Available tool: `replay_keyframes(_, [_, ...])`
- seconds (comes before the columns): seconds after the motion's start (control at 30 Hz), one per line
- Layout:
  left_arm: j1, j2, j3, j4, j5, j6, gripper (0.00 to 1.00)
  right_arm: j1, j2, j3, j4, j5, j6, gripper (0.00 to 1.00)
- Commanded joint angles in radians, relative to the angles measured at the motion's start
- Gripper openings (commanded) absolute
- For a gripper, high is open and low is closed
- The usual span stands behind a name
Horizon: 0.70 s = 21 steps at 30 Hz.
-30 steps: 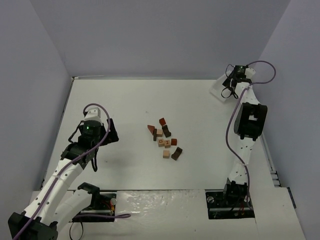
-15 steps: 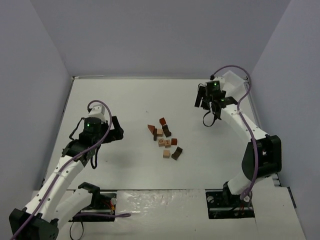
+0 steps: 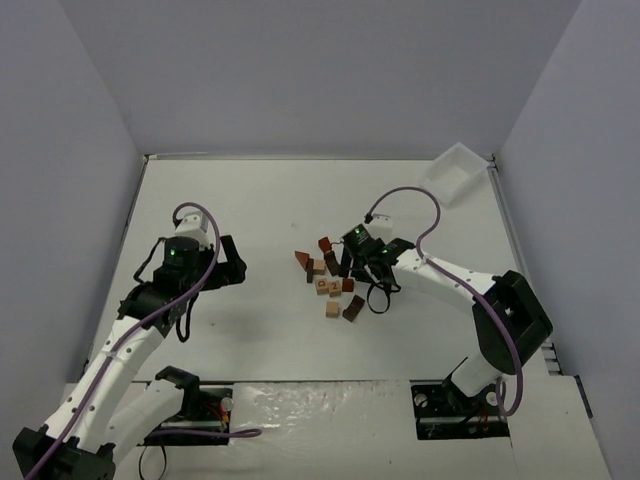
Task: Build the wood block tower
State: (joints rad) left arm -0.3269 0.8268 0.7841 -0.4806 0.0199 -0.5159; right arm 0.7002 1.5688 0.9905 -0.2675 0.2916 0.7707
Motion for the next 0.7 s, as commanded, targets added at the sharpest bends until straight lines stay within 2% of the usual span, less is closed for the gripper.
replay_keyframes(0.0, [-0.007, -0.035, 0.030, -0.006, 0.016, -0.008, 0.93, 0.042, 0.035, 0.006, -0.041, 0.108, 0.184, 0.73])
replay_keyframes(0.2, [-0.008, -0.068, 0.005, -0.017, 0.033, -0.027, 0.93, 0.085, 0.090, -0.017, -0.071, 0.102, 0.255, 0.71])
replay_keyframes(0.47, [-0.008, -0.082, -0.010, -0.019, 0.040, -0.033, 0.93, 0.115, 0.076, -0.070, -0.111, 0.110, 0.316, 0.64])
replay_keyframes(0.67, [-0.011, -0.078, -0.012, -0.018, 0.043, -0.035, 0.93, 0.121, 0.065, -0.077, -0.116, 0.115, 0.335, 0.50])
